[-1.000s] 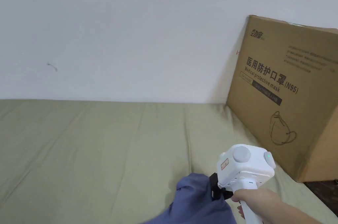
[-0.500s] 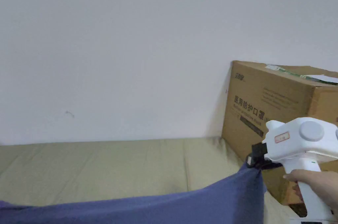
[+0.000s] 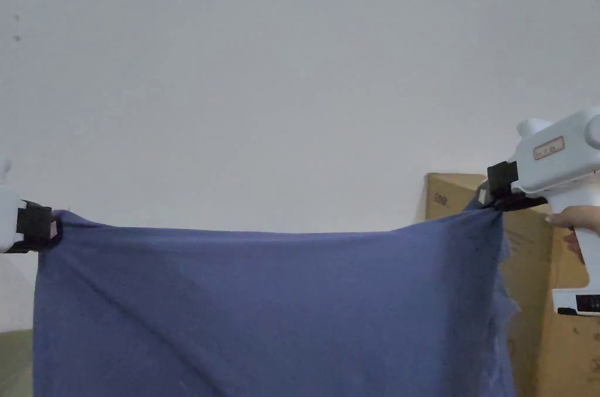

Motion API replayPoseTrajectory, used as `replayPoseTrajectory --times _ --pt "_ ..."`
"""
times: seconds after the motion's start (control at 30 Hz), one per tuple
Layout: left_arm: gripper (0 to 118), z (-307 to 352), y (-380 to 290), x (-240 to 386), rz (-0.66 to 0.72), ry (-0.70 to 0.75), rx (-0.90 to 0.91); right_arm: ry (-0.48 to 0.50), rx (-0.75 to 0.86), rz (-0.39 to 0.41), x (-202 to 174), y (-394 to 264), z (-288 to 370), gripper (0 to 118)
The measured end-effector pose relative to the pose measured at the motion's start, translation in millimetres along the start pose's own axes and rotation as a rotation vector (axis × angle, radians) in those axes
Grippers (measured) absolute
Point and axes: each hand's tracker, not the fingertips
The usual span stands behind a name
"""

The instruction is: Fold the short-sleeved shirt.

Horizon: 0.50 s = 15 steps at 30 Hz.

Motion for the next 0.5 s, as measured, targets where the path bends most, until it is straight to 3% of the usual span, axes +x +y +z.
replayPoseTrajectory --times 0.1,0.27,0.5 --pt "2 -7 23 1 0.033 0.004 0.028 -0.005 0.055 -0.021 -13 31 2 0" --pt "2 -39 48 4 0.006 0.057 0.082 -0.069 0.166 0.05 -34 81 -21 0" --pt "2 -101 68 10 0.086 0.084 0.176 -0.158 0.318 0.035 -49 116 -68 0"
